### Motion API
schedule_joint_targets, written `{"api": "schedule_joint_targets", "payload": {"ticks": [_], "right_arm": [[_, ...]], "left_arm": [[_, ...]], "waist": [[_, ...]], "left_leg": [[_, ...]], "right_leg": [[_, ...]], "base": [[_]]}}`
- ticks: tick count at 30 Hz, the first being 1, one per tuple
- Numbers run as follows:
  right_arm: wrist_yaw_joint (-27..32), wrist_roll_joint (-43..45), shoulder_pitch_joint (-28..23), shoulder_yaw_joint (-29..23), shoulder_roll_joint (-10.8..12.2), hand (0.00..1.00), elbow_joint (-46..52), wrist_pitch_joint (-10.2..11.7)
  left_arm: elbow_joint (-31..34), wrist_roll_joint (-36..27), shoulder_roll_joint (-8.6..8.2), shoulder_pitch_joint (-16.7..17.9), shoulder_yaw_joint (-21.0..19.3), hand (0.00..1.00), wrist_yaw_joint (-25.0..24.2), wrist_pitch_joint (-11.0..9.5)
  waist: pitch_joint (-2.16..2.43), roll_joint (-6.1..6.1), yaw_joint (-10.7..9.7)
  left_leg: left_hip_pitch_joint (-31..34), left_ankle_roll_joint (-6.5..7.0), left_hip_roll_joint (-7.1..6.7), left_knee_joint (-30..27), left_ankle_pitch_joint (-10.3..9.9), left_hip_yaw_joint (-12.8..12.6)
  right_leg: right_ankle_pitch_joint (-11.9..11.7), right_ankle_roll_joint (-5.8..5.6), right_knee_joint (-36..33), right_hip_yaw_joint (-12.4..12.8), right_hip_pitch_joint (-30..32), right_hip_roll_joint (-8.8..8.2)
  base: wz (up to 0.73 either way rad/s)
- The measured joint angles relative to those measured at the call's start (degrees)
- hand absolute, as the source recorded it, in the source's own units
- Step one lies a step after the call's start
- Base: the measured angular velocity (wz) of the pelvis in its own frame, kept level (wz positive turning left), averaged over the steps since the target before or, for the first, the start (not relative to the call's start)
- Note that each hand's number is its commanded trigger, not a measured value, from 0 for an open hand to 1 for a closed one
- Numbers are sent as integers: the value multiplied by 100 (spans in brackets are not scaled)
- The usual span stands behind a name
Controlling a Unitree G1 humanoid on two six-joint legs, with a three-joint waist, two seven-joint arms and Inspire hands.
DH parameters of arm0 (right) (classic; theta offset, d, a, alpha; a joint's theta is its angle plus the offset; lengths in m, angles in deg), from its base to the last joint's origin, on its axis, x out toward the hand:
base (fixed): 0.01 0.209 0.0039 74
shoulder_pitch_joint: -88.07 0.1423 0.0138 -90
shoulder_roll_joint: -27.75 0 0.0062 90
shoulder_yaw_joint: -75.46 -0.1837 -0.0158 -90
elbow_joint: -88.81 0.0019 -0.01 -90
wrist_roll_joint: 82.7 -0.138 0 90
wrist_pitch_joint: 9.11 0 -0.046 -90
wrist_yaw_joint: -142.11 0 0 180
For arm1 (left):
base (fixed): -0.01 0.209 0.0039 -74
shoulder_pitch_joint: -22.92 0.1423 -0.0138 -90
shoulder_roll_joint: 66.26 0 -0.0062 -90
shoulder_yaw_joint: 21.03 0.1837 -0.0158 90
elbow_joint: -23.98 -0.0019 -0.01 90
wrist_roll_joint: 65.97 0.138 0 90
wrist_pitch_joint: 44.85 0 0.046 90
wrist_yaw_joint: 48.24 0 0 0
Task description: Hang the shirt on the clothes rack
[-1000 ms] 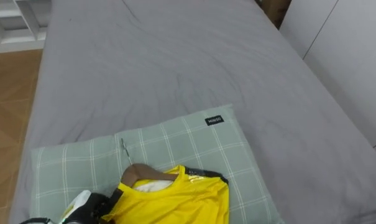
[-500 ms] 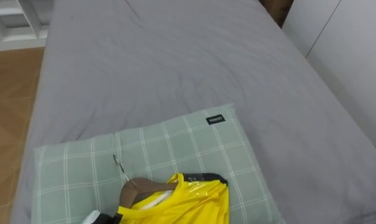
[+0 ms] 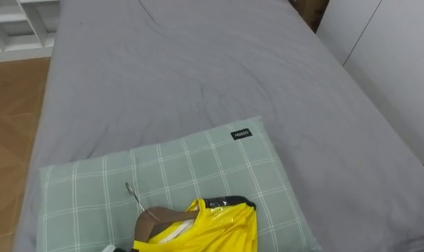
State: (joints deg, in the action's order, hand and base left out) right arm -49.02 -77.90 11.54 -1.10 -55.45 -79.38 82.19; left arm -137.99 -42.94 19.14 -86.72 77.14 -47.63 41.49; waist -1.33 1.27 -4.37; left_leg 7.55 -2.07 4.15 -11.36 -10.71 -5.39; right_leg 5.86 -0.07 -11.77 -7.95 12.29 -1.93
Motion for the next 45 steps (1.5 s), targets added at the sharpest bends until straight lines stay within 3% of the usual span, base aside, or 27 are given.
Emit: {"api": "schedule_joint_targets", "payload": {"ticks": [18, 21, 25, 29, 36, 45], "right_arm": [[242, -279, -236, -305, -67, 0, -7, 62], [280, -481, -400, -469, -76, 0, -52, 62], [286, -613, -512, -587, -111, 0, -40, 69], [288, -785, -616, -586, -196, 0, -40, 175], [289, -954, -786, -586, -214, 0, -29, 198], [288, -951, -917, -583, -225, 0, 66, 299]], "left_arm": [[16, 23, 5, 119, -129, 100, 166, -55], [61, 23, 15, 253, -126, 100, 189, -50], [595, 0, 17, 476, -123, 100, 298, -33], [848, -92, 18, 608, -128, 100, 394, -56], [944, -113, 28, 679, -128, 100, 473, -92], [2012, -200, 41, 1052, -117, 100, 657, -130]], "waist": [[21, 14, -2], [61, -24, -5], [102, -82, 6], [113, -130, 16], [118, -160, 12], [124, -164, -4]], "left_leg": [[-144, 0, -2, -49, 0, -62], [-252, -1, 3, -40, 0, -63], [-353, -1, 0, -21, 0, -55], [-597, -1, -1, 37, 0, -53], [-849, -1, -3, 111, 0, -12], [-995, -2, -7, 173, 0, 9]], "right_leg": [[10, 6, -120, 38, -92, -12], [10, 0, 7, 43, -251, 5], [10, -1, 14, 47, -347, 3], [17, -13, 113, 30, -621, 7], [22, -26, 199, -5, -899, 15], [24, -29, 213, -15, -1023, 17]], "base": [[-1], [0], [0], [0], [3], [0]]}}
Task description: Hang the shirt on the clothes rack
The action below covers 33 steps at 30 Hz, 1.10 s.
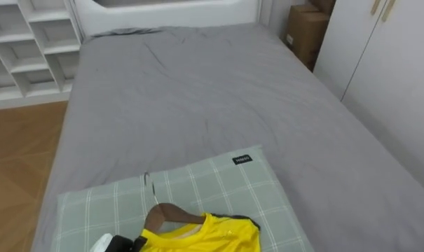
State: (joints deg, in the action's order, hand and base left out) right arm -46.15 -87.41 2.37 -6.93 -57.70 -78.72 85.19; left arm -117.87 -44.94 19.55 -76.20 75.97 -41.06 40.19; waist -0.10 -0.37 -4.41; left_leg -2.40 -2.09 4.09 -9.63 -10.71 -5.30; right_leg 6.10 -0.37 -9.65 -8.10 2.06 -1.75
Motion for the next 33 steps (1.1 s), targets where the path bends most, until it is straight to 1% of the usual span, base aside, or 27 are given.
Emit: {"api": "schedule_joint_targets", "payload": {"ticks": [5, 6, 8, 10, 13, 16, 19, 20, 21, 23, 24, 25, 27, 29, 30, 31, 33], "right_arm": [[-2, 7, -21, -2, 0, 0, 6, 6], [-2, 9, -31, -2, 0, 0, 6, 13], [2, 10, -88, -3, 0, 0, 13, 101], [-1, 6, -97, -3, 0, 0, 15, 122], [-9, 5, -126, -12, 2, 0, 15, 123], [-9, 4, -126, -28, 3, 0, 34, 129], [-2, 59, -139, -58, 3, 0, 184, 140], [-1, 73, -137, -86, 2, 0, 198, 185], [1, 76, -138, -98, 2, 0, 206, 204], [-11, 220, -136, -141, 0, 0, 369, 210], [-11, 285, -135, -171, 0, 0, 411, 224], [-7, 304, -115, -221, 1, 0, 422, 264], [-3, 311, -90, -287, 5, 0, 446, 276], [27, 326, -82, -421, 1, 0, 477, 316], [45, 331, -79, -451, 1, 0, 510, 314], [98, 359, -80, -465, -8, 0, 660, 314], [132, 436, -75, -520, -7, 0, 894, 329]], "left_arm": [[476, -71, 2, 174, 5, 100, 8, -25], [505, -78, 2, 200, 5, 100, 8, -45], [548, -133, 2, 257, 6, 100, 11, -145], [547, -149, 2, 259, 6, 100, 13, -186], [547, -339, 3, 340, 8, 100, 13, -215], [577, -339, 2, 369, 5, 100, 12, -243], [756, -332, 19, 381, -5, 100, 12, -261], [837, -332, 23, 381, -5, 100, 12, -280], [871, -332, 24, 381, -4, 100, 12, -299], [896, -333, 77, 383, 1, 100, 11, -462], [895, -333, 84, 383, 2, 100, 10, -472], [895, -337, 85, 385, 7, 100, 10, -481], [893, -338, 84, 411, 6, 100, 10, -490], [889, -340, 85, 430, 8, 100, 7, -490], [890, -339, 85, 430, 6, 100, 7, -490], [897, -343, 86, 430, -2, 100, 3, -490], [897, -342, 88, 430, -1, 100, -12, -490]], "waist": [[-1, 14, -9], [-2, 16, -8], [-9, 27, -6], [-12, 32, -4], [-18, 41, -5], [-18, 41, -2], [-17, 40, 10], [-13, 36, 11], [-12, 34, 15], [-11, 36, 2], [-11, 36, -4], [-8, 45, -6], [-5, 74, -3], [-23, 128, 0], [-19, 137, 4], [-24, 152, 2], [-18, 167, 0]], "left_leg": [[-99, 0, -4, 2, 0, 19], [-134, 0, -4, 5, 0, 19], [-232, -1, -7, 15, -2, 24], [-247, -1, -7, 16, -2, 30], [-340, -2, -8, 21, -4, 41], [-401, -2, -8, 53, -7, 71], [-417, -1, -7, 94, -8, 77], [-419, -1, -7, 91, -8, 77], [-421, -1, -7, 91, -8, 75], [-418, -1, -7, 86, -6, 76], [-418, -1, -7, 83, -6, 77], [-420, 0, -7, 73, -5, 77], [-432, 0, -9, 39, -4, 77], [-490, 0, -16, 39, -4, 76], [-491, 0, -20, 44, -5, 80], [-502, 0, -28, 57, -5, 76], [-515, 1, -36, 67, -4, 80]], "right_leg": [[8, -11, 17, -15, -113, -2], [13, -16, 18, -14, -147, -2], [34, -25, 18, -13, -247, -3], [34, -24, 16, -12, -263, -3], [37, -28, 17, -12, -375, -1], [38, -30, 8, 3, -413, 9], [33, -24, -6, 5, -407, 15], [33, -23, -11, 6, -408, 15], [33, -23, -13, 7, -408, 15], [33, -23, -21, -1, -413, 15], [33, -23, -21, -3, -416, 14], [33, -23, -21, -2, -425, 12], [33, -23, -21, 7, -448, 10], [42, -33, -6, 3, -505, 1], [48, -38, -6, 0, -507, -2], [49, -41, -6, 7, -507, -8], [49, -42, -7, 8, -519, -14]], "base": [[1], [3], [0], [0], [0], [0], [0], [0], [0], [0], [0], [0], [0], [0], [0], [0], [0]]}}
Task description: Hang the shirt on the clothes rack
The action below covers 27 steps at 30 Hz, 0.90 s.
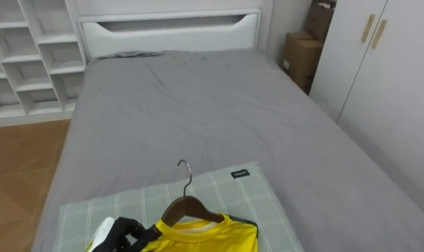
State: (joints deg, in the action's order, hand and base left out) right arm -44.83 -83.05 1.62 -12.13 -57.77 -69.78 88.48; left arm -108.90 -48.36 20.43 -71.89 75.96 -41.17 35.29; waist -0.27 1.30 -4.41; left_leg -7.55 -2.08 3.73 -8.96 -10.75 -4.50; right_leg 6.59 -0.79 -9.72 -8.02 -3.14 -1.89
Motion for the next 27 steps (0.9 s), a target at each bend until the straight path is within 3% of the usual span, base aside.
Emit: {"api": "schedule_joint_targets", "payload": {"ticks": [7, 14, 20, 27], "right_arm": [[-2, 86, 77, -30, -45, 0, 697, 62], [35, 880, 225, -33, -119, 0, 1869, 108], [221, 1375, 213, 115, -202, 0, 3312, 128], [266, 2138, 212, 152, -207, 0, 4003, 105]], "left_arm": [[1, 4, 9, 2, 8, 100, -47, 0], [39, -5, 1, 1, -6, 100, -79, 1], [637, -121, 30, 2, 20, 100, -234, 11], [1037, -126, 59, 2, 21, 100, -591, 102]], "waist": [[-3, 18, 17], [-1, 22, 95], [-18, 54, 196], [-18, 66, 344]], "left_leg": [[-79, 0, -2, -1, 0, 6], [-85, 2, -6, -14, 0, 4], [-78, 2, -5, -21, 0, 6], [-14, 2, -6, -31, -1, 40]], "right_leg": [[6, -8, 2, -13, -79, -6], [7, -5, -83, 5, -6, -11], [7, -4, -90, 4, 0, -12], [8, -5, -79, -6, 11, -13]], "base": [[0], [-2], [0], [1]]}}
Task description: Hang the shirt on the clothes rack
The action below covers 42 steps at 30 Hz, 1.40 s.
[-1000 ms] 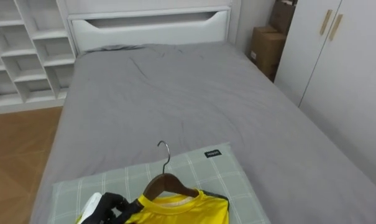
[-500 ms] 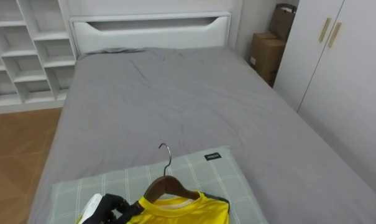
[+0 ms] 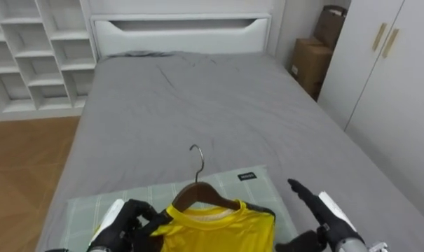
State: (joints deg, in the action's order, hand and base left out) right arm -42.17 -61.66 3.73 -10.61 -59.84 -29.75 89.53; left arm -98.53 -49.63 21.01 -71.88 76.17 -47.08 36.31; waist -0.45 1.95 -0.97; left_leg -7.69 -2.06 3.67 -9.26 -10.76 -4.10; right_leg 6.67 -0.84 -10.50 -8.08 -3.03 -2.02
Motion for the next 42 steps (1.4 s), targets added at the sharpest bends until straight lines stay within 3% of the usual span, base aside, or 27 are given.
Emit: {"api": "schedule_joint_targets", "payload": {"ticks": [4, 11, 34, 42], "right_arm": [[146, 189, 7, 174, 2, 0, 465, 21], [497, 203, 36, 231, -1, 0, 459, 52], [738, 222, 44, 448, -9, 0, 446, 53], [718, 829, 58, 518, -10, 0, 447, 71]], "left_arm": [[126, -118, 6, -2, -1, 100, -167, 8], [126, -317, -35, -2, 0, 100, -224, 8], [423, -713, -38, -13, 10, 100, -416, 8], [614, -864, 32, -49, 1, 100, -555, 7]], "waist": [[7, -55, 10], [-17, -110, 33], [-25, -87, 135], [-24, -83, 144]], "left_leg": [[8, 0, -1, -3, 0, 25], [-51, 0, -1, -2, 1, 115], [19, -1, -19, 12, 0, 133], [61, -1, -19, 12, 0, 131]], "right_leg": [[0, 0, 1, 14, 1, 1], [4, 3, -4, 8, -69, 0], [75, -5, 8, -13, -41, -8], [74, -4, 14, -20, 4, -12]], "base": [[1], [5], [0], [0]]}}
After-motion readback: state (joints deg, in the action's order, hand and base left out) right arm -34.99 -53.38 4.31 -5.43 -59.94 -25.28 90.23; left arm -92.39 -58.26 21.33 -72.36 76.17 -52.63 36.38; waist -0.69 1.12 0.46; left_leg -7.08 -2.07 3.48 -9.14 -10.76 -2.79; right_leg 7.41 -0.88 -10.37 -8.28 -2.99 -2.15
